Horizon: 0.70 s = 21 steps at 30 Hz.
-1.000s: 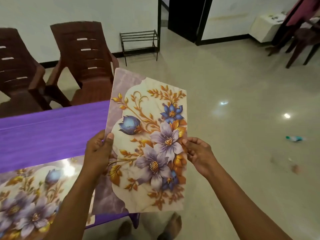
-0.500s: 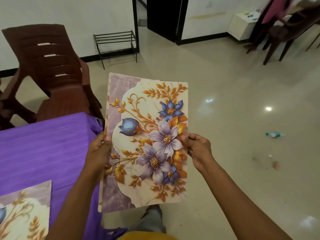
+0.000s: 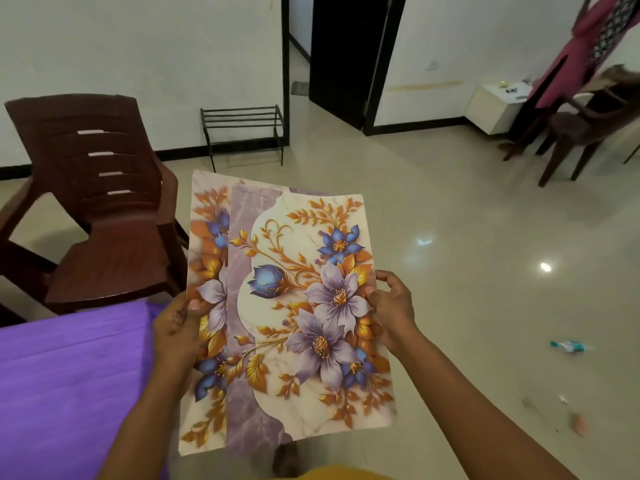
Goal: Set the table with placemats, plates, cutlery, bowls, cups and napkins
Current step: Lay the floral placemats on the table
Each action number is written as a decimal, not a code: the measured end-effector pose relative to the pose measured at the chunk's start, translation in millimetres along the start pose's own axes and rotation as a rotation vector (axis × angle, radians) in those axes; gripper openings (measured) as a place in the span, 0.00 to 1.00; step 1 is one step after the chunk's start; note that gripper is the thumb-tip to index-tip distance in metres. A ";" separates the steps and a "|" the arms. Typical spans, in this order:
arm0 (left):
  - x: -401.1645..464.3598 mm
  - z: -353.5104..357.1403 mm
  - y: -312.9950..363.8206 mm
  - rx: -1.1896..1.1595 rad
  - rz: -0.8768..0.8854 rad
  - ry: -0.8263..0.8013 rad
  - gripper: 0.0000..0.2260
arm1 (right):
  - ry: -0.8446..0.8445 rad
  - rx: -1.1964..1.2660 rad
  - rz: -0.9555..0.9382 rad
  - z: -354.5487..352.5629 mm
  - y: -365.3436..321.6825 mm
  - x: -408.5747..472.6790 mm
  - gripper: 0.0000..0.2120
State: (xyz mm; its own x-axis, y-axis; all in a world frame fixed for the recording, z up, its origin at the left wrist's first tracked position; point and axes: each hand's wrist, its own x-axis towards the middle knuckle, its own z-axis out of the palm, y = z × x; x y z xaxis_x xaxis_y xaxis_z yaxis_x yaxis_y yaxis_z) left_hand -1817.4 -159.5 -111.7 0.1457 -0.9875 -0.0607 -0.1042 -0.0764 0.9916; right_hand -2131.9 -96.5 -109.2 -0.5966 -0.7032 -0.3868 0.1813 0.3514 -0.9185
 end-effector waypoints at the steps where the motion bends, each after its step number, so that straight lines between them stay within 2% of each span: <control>1: 10.7 1.5 2.1 0.013 0.002 0.043 0.10 | -0.014 0.003 0.002 4.5 -7.4 13.1 0.09; 4: 42.7 -0.6 2.5 0.060 0.017 0.194 0.09 | -0.052 0.066 0.026 19.0 -27.9 50.6 0.13; 10: 82.5 1.7 12.1 0.233 0.061 0.461 0.13 | -0.189 0.118 0.101 67.8 -54.5 145.1 0.13; 21: 64.1 4.2 13.7 0.388 -0.024 1.016 0.13 | -0.639 -0.112 0.198 186.1 -98.4 262.5 0.14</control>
State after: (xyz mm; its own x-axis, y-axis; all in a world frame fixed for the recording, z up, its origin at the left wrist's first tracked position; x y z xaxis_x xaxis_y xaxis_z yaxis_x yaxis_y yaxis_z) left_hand -1813.6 -224.4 -102.4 0.8789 -0.4234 0.2198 -0.3681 -0.3088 0.8770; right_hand -2160.8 -430.8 -135.7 0.0255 -0.8341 -0.5510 0.1372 0.5488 -0.8246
